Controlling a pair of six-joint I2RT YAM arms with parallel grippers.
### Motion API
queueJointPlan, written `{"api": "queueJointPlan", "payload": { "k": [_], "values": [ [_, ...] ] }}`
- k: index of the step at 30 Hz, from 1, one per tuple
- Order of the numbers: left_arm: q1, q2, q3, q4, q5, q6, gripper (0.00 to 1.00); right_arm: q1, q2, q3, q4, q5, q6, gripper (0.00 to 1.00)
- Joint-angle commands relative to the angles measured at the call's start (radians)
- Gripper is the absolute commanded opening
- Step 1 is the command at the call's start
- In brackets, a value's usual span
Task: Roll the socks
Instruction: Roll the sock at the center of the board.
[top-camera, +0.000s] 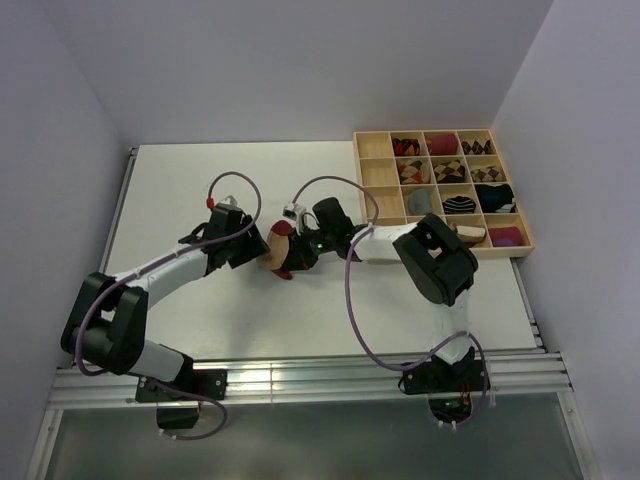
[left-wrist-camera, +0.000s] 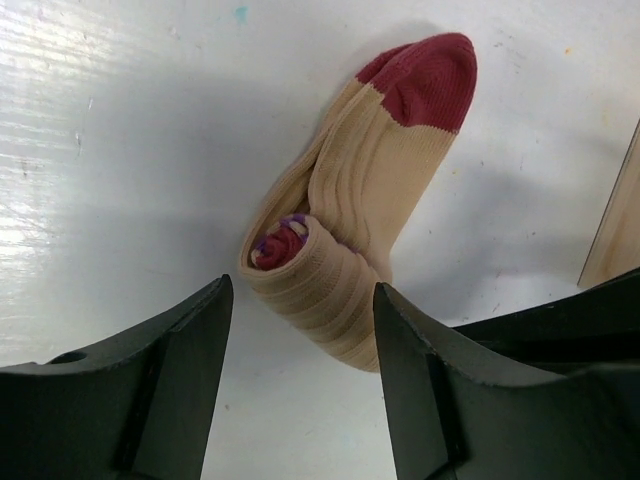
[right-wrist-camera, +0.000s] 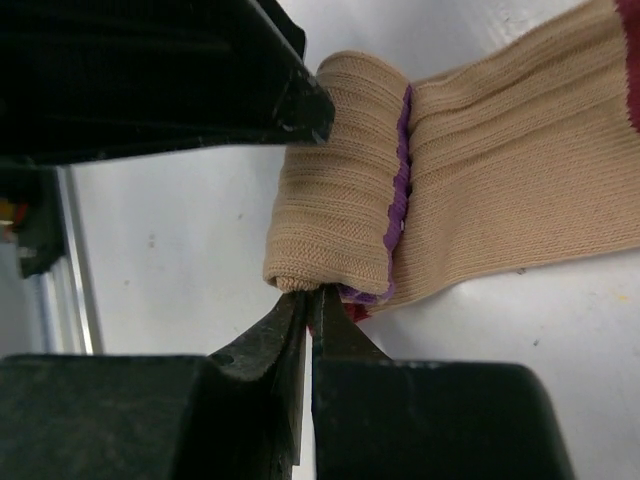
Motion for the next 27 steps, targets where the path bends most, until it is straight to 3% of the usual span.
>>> {"api": "queueJointPlan", "payload": {
  "k": [1,6,8,21,27],
  "values": [
    [0.001,-0.038,-0.062,0.103,0.028,-0.058,0.63,-0.02,0.035,0.049,-0.056,-0.111,0.055,0.0],
    [0.001,-0.067,-0.13,0.194,0.024,-0.122,0.67,-0.038,0.073,0.092,-0.077,-0.127,0.087,0.0],
    [0.001,-0.076,-0.155,0.234,0.019,-0.141,0.74,-0.038,0.084,0.107,-0.087,-0.136,0.095,0.0],
    [0.001,-0.113,-0.276,0.395,-0.075,-0.265,0.7,-0.059,0.183,0.195,-0.131,-0.193,0.167,0.0],
    [0.015,-0.19,-0.25,0.356,-0.156,-0.187,0.69,-0.07,0.182,0.209,-0.15,-0.19,0.153,0.0]
  ]
}}
